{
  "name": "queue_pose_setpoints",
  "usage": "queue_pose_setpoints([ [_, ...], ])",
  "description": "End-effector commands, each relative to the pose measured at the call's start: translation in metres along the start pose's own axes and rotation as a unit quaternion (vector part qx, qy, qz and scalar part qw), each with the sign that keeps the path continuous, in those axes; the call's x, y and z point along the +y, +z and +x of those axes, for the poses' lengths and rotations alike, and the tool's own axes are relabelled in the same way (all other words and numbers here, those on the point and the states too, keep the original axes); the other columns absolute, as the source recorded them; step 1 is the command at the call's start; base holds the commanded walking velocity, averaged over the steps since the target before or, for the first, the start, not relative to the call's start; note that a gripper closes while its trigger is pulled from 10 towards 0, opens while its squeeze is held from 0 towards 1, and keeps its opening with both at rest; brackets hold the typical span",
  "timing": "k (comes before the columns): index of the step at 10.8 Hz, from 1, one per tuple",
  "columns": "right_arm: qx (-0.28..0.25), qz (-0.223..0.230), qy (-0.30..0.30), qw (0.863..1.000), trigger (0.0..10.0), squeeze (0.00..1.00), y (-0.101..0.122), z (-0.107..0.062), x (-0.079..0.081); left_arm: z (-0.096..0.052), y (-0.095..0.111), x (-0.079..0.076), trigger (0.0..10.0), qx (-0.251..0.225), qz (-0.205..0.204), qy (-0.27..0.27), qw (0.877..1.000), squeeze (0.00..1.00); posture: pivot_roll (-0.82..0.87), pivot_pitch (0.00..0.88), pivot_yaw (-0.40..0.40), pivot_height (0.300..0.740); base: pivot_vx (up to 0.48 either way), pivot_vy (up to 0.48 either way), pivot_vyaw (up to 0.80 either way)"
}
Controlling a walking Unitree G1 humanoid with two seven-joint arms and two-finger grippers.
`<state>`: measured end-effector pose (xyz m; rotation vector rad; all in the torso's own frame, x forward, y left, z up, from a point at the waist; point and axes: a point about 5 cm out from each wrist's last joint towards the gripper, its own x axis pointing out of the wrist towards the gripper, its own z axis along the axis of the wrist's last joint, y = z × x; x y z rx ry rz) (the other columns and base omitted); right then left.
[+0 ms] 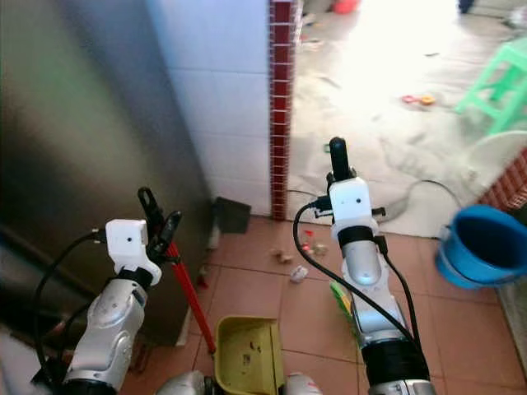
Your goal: Sweep floor
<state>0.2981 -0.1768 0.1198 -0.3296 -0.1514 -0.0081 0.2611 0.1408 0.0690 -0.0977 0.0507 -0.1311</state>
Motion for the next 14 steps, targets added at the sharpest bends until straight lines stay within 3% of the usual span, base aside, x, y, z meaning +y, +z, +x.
queue_pose_setpoints([
  [1, -0.018, -0.010, 0.001, 1.000, 10.0, 0.00, 0.007, 0.005, -0.002, 0.005, 0.008, 0.000, 10.0, -0.017, -0.009, -0.004, 1.000, 0.00, -0.13, 0.000, 0.054, 0.740, 0.000, 0.000, -0.80],
  [5, -0.025, -0.011, 0.001, 1.000, 10.0, 0.00, 0.009, 0.007, -0.002, 0.006, 0.010, -0.005, 10.0, -0.020, -0.013, -0.020, 1.000, 0.00, -0.13, 0.000, 0.055, 0.740, 0.121, 0.000, -0.71],
  [14, -0.042, -0.034, -0.011, 0.998, 10.0, 0.00, 0.014, 0.011, -0.004, 0.007, 0.011, -0.010, 10.0, -0.021, -0.009, -0.037, 0.999, 0.00, -0.13, 0.000, 0.064, 0.740, 0.323, 0.000, 0.00],
])
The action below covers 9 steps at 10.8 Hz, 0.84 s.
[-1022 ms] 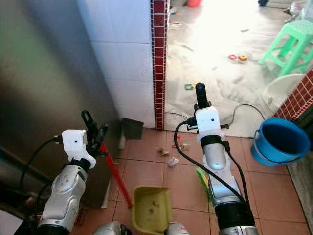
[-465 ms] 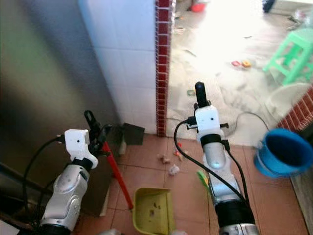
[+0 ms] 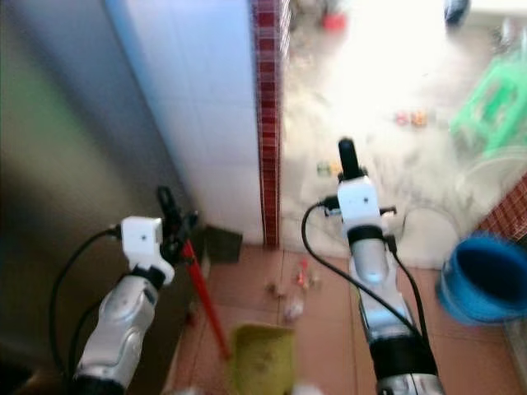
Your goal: Sweep floor
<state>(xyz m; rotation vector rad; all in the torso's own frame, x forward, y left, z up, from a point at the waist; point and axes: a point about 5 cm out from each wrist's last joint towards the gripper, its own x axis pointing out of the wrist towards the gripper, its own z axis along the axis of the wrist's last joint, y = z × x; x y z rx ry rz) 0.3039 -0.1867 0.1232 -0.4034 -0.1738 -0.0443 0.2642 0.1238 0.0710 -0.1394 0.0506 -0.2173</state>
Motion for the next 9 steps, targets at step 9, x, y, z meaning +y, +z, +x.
queue_pose_setpoints([
  [9, -0.065, -0.011, 0.023, 0.998, 10.0, 0.00, 0.022, 0.013, 0.005, 0.003, 0.025, 0.016, 10.0, -0.078, 0.099, 0.097, 0.987, 0.00, -0.12, 0.000, 0.058, 0.740, 0.105, 0.000, 0.00],
])
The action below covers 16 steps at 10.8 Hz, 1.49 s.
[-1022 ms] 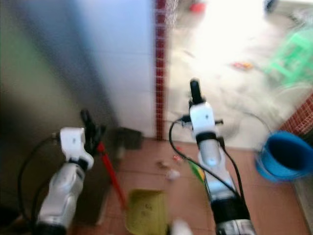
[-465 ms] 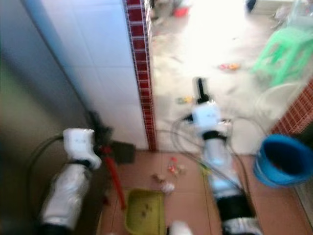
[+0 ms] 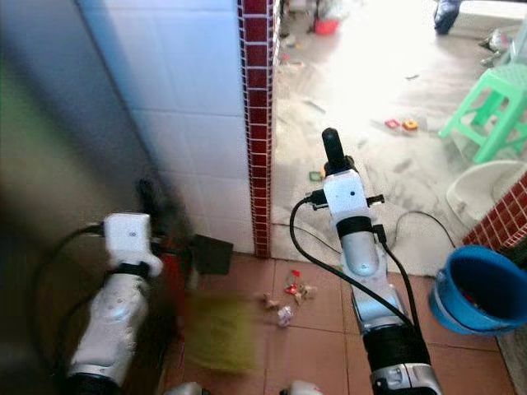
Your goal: Sweep floor
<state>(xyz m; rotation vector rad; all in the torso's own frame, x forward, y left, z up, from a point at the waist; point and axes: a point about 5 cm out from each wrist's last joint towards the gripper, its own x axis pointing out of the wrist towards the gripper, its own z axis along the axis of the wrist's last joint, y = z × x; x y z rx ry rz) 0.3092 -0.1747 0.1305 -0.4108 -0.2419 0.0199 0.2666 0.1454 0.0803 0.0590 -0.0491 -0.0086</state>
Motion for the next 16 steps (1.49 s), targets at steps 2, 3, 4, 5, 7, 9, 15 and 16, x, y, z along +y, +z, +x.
queue_pose_setpoints([
  [2, -0.034, 0.001, 0.010, 0.999, 10.0, 0.00, 0.013, 0.007, -0.001, 0.007, 0.015, 0.001, 10.0, -0.040, 0.000, 0.013, 0.999, 0.00, -0.12, 0.000, 0.057, 0.740, 0.000, 0.000, 0.00],
  [3, -0.035, 0.004, 0.014, 0.999, 10.0, 0.00, 0.013, 0.008, 0.000, 0.007, 0.014, 0.001, 10.0, -0.043, 0.008, 0.023, 0.999, 0.00, -0.12, 0.000, 0.056, 0.740, 0.000, 0.000, 0.00],
  [4, -0.040, 0.009, 0.022, 0.999, 10.0, 0.00, 0.015, 0.010, 0.001, 0.008, 0.012, -0.002, 10.0, -0.048, 0.005, 0.033, 0.998, 0.00, -0.12, 0.000, 0.052, 0.740, 0.000, 0.000, 0.00],
  [5, -0.042, 0.010, 0.024, 0.999, 10.0, 0.00, 0.016, 0.010, 0.002, 0.008, 0.011, -0.004, 10.0, -0.045, -0.001, 0.031, 0.998, 0.00, -0.12, 0.000, 0.050, 0.740, 0.000, 0.000, 0.00],
  [7, -0.054, 0.020, 0.039, 0.998, 10.0, 0.00, 0.022, 0.015, 0.005, 0.011, 0.004, -0.013, 10.0, -0.038, -0.012, 0.028, 0.999, 0.00, -0.13, 0.000, 0.042, 0.740, 0.000, 0.000, 0.00],
  [9, -0.077, 0.070, 0.071, 0.992, 10.0, 0.00, 0.039, 0.027, 0.020, 0.021, 0.002, -0.020, 10.0, -0.047, 0.003, 0.083, 0.995, 0.00, -0.15, 0.023, 0.021, 0.740, 0.000, 0.000, 0.00],
  [15, -0.073, 0.125, 0.116, 0.983, 10.0, 0.00, 0.048, 0.032, 0.043, 0.027, -0.033, -0.066, 10.0, 0.048, -0.059, 0.037, 0.996, 0.00, -0.17, 0.094, 0.015, 0.740, 0.000, 0.000, 0.00],
  [16, -0.066, 0.125, 0.119, 0.983, 10.0, 0.00, 0.043, 0.028, 0.046, 0.025, -0.034, -0.071, 10.0, 0.044, -0.044, 0.023, 0.998, 0.00, -0.17, 0.095, 0.017, 0.740, 0.000, 0.000, 0.00],
])
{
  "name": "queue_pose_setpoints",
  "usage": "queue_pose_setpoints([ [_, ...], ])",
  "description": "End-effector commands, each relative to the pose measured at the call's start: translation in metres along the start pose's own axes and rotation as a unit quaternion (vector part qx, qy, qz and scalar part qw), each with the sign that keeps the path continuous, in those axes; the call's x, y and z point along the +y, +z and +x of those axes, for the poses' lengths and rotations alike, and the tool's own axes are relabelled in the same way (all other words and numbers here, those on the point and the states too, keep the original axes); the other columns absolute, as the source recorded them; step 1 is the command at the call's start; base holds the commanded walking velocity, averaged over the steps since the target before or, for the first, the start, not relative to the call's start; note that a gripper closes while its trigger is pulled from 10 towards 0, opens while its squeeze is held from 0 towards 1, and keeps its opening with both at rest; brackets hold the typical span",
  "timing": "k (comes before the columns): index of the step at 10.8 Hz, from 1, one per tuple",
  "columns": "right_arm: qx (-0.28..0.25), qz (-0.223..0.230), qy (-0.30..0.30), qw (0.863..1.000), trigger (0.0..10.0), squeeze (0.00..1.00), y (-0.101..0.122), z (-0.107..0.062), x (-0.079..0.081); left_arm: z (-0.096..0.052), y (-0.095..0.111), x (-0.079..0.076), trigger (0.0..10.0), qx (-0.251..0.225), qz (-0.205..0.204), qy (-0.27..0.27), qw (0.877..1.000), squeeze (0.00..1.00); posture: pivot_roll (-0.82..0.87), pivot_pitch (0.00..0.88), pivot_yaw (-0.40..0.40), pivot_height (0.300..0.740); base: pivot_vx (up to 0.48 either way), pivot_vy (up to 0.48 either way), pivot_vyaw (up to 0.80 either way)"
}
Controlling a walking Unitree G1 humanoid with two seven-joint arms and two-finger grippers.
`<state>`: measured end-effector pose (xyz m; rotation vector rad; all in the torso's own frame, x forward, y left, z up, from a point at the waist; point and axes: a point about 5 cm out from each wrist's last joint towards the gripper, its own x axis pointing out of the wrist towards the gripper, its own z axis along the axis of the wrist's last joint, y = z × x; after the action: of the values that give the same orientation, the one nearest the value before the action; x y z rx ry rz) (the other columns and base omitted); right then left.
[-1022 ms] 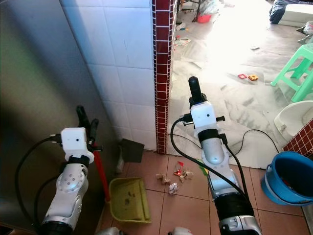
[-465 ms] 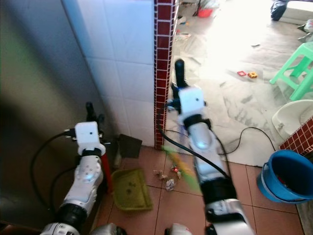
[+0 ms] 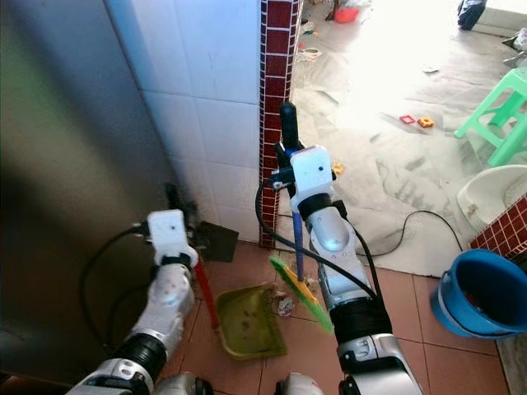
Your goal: Sweep floor
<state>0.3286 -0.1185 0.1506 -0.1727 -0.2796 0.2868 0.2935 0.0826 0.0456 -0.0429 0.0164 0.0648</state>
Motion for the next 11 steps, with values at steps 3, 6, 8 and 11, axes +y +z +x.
queue_pose_setpoints([
  [3, 0.071, 0.084, -0.013, 0.994, 10.0, 0.00, -0.019, -0.004, 0.014, 0.001, -0.006, -0.008, 10.0, 0.019, 0.006, -0.019, 1.000, 0.00, -0.17, 0.090, 0.012, 0.740, 0.000, 0.000, 0.00],
  [6, 0.095, 0.229, -0.009, 0.969, 10.0, 0.00, -0.011, 0.003, 0.022, 0.002, -0.008, -0.009, 10.0, 0.025, -0.001, -0.016, 1.000, 0.00, -0.17, 0.082, 0.014, 0.740, 0.000, 0.000, 0.00],
  [8, 0.063, 0.237, 0.041, 0.969, 10.0, 0.00, 0.014, 0.011, 0.021, 0.002, -0.008, -0.010, 10.0, 0.027, -0.002, -0.016, 0.999, 0.00, -0.18, 0.082, 0.013, 0.740, 0.000, 0.000, 0.00],
  [11, -0.037, 0.144, 0.155, 0.977, 10.0, 0.00, 0.081, 0.024, -0.001, 0.002, -0.009, -0.010, 10.0, 0.030, -0.003, -0.017, 0.999, 0.00, -0.19, 0.081, 0.017, 0.740, 0.000, 0.000, 0.00],
])
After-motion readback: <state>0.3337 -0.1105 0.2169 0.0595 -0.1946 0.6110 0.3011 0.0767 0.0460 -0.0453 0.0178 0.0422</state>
